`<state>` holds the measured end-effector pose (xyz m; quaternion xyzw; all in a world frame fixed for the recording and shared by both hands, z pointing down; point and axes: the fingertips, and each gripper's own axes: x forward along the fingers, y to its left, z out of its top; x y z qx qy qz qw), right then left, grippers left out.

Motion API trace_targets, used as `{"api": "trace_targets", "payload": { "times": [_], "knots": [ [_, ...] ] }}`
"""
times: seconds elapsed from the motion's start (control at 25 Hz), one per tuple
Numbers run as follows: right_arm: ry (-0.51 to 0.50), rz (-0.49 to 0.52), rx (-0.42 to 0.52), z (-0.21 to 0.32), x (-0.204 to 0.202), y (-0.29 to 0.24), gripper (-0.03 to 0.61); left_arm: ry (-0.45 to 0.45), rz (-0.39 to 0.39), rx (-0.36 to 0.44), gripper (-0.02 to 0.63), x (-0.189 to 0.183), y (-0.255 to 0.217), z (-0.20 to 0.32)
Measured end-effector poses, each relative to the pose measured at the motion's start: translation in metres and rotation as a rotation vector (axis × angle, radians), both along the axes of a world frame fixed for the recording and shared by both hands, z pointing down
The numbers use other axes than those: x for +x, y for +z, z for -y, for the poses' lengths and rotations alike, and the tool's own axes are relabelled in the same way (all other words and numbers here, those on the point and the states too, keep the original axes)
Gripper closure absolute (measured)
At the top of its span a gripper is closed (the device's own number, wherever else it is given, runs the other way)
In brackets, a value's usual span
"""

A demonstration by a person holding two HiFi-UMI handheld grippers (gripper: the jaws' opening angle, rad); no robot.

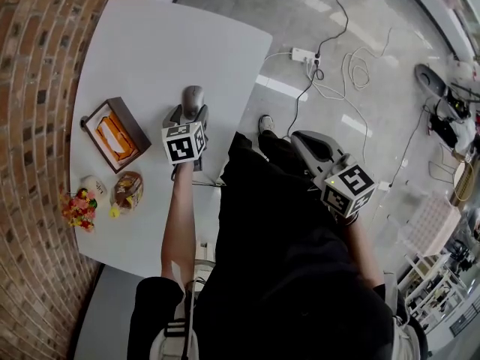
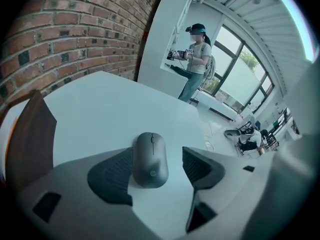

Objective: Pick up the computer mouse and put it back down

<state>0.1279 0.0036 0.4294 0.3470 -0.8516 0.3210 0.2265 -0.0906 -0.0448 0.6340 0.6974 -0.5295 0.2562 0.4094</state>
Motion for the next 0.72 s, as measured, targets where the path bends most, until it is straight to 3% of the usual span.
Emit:
{"api": "trace_targets", "payload": {
  "times": [0.36, 0.72],
  "knots": [
    [0.021, -0.007, -0.082, -0.014, 0.008, 0.02, 0.56, 0.022, 0.034, -0.059, 0.291, 0.003, 0.026, 0.008],
    [0.072, -0.021, -0.103, -0.016, 0.033, 0.024, 0.56, 0.006, 0.101, -0.125, 0.291, 0.003, 0.045, 0.014]
  ]
}}
